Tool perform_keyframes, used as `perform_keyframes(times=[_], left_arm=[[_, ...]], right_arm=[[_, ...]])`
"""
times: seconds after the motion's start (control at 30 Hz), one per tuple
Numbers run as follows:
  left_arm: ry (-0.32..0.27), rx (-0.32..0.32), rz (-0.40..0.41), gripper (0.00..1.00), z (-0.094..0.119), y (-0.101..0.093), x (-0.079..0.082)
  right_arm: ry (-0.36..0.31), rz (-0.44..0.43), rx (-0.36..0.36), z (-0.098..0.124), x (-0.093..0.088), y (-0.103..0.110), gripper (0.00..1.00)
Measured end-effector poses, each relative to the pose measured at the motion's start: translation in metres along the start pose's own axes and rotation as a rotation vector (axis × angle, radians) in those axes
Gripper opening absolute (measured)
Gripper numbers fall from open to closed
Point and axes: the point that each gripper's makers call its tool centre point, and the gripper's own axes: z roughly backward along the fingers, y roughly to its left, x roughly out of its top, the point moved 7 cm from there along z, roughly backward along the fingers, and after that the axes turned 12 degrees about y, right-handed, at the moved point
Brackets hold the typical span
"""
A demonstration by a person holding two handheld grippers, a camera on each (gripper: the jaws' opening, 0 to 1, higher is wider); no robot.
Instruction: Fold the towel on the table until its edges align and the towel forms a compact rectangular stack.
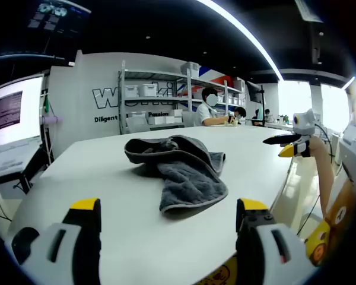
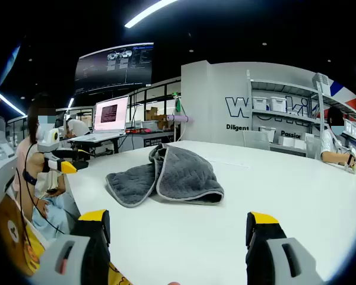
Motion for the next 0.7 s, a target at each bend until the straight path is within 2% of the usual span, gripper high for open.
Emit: perform_keyframes(times=[0.53,0.7], left_arm=[[0.013,-0.027,-0.015,0.99,-0.009,-0.004,0.001],[0.029,-0.051,-0.037,0.99,-0.018,-0.007,0.003]], right_arm=[[-0.004,-0.005,-0.003,0.002,-0.001,-0.001,1.0],[-0.007,-0.004,-0.003,0.003,-0.001,0.0,1.0]])
